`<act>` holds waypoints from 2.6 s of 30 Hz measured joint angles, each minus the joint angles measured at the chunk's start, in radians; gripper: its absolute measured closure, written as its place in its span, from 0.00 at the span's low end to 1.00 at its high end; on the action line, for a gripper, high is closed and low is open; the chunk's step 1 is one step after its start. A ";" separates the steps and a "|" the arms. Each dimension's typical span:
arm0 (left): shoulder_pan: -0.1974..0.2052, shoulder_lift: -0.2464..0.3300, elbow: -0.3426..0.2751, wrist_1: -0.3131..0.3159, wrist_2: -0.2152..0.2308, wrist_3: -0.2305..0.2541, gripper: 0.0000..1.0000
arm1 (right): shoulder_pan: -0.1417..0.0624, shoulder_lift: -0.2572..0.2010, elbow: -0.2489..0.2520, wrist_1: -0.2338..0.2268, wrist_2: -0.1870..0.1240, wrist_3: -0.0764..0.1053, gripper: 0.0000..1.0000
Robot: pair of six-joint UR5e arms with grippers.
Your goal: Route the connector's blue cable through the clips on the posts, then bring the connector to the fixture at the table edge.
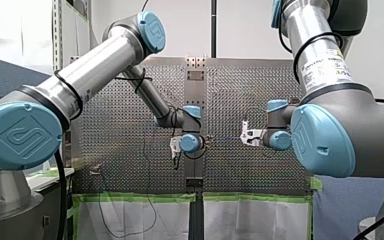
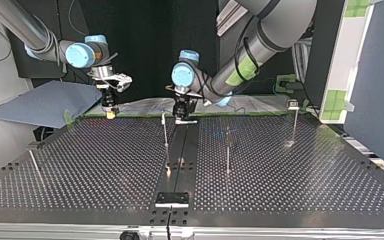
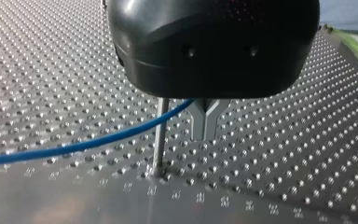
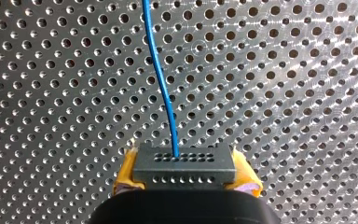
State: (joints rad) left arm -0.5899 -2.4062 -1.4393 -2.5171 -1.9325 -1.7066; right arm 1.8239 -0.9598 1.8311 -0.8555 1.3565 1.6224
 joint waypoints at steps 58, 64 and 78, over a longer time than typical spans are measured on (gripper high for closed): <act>0.025 0.008 0.044 -0.113 0.053 0.069 0.00 | -0.016 0.012 -0.023 0.007 0.000 0.003 0.93; 0.022 0.026 0.044 -0.154 0.063 0.070 0.00 | -0.015 0.012 -0.023 0.008 0.000 0.001 0.93; 0.010 0.087 -0.031 -0.151 0.130 0.086 0.00 | -0.015 0.015 -0.023 0.013 0.000 0.001 0.93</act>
State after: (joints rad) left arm -0.5797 -2.3196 -1.4706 -2.6683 -1.8021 -1.6206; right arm 1.8093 -0.9447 1.8080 -0.8422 1.3561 1.6233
